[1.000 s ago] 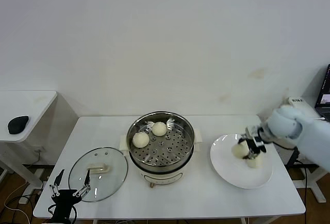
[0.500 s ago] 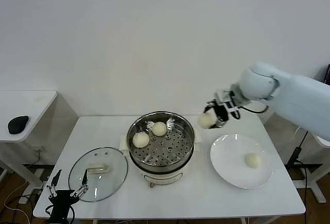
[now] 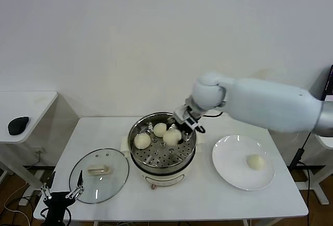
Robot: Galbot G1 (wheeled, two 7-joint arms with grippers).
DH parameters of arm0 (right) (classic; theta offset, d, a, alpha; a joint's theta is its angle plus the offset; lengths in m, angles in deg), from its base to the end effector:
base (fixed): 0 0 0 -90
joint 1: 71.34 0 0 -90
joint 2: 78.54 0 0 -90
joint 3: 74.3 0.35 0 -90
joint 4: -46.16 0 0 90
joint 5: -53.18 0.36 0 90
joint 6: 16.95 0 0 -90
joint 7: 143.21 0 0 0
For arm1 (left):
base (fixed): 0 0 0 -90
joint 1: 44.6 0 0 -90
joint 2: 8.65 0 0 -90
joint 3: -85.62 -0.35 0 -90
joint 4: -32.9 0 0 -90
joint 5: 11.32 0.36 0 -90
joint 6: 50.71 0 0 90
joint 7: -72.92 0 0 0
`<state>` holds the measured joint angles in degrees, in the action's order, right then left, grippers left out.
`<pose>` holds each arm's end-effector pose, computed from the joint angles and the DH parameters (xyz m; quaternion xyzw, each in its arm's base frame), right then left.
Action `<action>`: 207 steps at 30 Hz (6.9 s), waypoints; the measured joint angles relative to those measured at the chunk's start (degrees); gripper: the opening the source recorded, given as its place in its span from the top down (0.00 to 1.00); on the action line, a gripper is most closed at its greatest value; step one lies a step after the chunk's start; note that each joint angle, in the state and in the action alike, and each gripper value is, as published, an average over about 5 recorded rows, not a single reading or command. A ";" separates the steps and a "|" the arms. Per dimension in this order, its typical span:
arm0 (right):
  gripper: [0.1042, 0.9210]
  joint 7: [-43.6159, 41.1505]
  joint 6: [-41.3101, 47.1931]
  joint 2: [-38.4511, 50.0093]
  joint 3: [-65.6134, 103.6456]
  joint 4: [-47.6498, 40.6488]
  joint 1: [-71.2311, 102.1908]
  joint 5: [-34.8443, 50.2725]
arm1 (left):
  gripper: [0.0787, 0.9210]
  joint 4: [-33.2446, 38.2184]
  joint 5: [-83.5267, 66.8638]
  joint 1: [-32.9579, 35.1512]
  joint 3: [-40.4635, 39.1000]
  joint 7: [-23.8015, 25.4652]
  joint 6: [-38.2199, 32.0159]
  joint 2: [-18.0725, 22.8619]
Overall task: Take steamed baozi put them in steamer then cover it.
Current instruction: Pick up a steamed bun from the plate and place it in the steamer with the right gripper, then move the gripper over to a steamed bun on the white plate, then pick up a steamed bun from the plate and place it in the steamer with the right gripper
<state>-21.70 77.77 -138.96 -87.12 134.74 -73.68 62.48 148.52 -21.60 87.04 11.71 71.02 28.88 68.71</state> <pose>0.4882 0.1280 -0.0600 0.6526 -0.3531 0.6619 0.1060 0.1202 0.1303 -0.3342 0.0751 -0.9932 -0.0857 0.0249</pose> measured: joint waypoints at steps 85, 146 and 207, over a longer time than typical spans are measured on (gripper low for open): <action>0.12 -1.49 10.20 33.88 32.95 -5.71 39.93 -22.25 | 0.12 -3.79 -0.22 -1.30 -1.73 0.18 -0.28 -2.77; 0.38 -1.56 20.03 29.09 14.61 1.89 9.45 -6.79 | 0.12 -2.78 -0.76 -2.54 -1.75 0.26 0.16 -2.44; 0.15 10.54 36.93 -3.08 -0.55 -5.34 4.50 13.07 | 0.12 -3.64 -2.02 -3.09 0.19 0.24 -0.64 -1.48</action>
<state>-11.16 114.70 -142.04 -87.66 129.40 -69.18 75.56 144.88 -23.62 83.95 11.91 71.26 28.24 67.23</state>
